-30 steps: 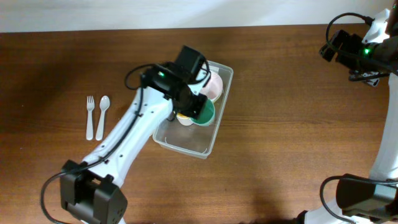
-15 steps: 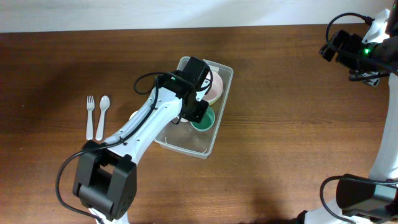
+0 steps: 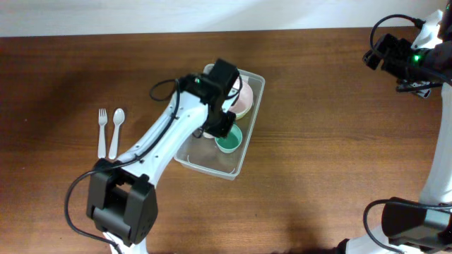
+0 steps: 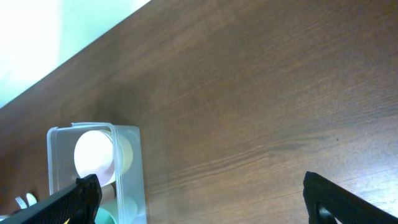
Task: Pack container
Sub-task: 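Carry the green cup into the container and release it, then move the left gripper to the cream cup and grasp it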
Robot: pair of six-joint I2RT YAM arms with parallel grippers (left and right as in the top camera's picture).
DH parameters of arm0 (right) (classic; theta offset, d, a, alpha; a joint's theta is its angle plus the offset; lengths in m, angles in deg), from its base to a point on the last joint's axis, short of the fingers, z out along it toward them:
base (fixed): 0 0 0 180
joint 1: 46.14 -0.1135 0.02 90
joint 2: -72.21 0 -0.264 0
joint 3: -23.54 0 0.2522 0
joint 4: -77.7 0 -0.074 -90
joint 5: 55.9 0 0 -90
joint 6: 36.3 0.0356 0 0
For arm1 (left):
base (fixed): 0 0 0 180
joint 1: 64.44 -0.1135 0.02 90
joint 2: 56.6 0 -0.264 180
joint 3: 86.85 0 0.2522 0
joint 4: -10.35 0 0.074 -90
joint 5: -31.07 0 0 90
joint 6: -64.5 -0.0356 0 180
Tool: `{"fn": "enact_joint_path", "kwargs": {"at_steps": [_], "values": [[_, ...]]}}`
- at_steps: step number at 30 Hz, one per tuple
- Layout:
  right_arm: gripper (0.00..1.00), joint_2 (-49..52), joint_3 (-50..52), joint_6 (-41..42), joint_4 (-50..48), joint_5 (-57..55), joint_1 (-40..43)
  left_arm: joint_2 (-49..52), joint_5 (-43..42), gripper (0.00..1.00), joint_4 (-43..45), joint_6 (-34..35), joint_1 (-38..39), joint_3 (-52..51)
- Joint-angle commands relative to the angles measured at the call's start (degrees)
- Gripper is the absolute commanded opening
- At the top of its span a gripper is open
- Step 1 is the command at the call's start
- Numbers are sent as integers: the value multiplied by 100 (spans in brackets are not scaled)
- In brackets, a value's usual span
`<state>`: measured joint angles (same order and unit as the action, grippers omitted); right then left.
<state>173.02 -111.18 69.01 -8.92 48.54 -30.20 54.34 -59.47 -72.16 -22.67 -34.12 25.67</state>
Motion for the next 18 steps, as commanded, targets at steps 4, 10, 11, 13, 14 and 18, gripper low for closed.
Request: {"fn": "enact_joint_path", "kwargs": {"at_steps": [4,10,11,13,14,18], "values": [[99,17,-7,22,-4,9,22,-221,1056,47,-988,15,-243,1438],[99,17,-7,22,-4,9,22,-323,1235,59,-1283,308,-1246,1486],[99,17,-7,22,-4,9,22,-317,1224,61,-1368,415,-1458,1464],[99,17,-7,20,-4,9,22,-295,984,65,-1469,492,-1902,1364],[99,17,-7,22,-4,9,22,-295,769,66,-1464,490,-2096,1276],[99,17,-7,22,-4,9,22,-295,-48,66,-1204,485,-2771,581]]}}
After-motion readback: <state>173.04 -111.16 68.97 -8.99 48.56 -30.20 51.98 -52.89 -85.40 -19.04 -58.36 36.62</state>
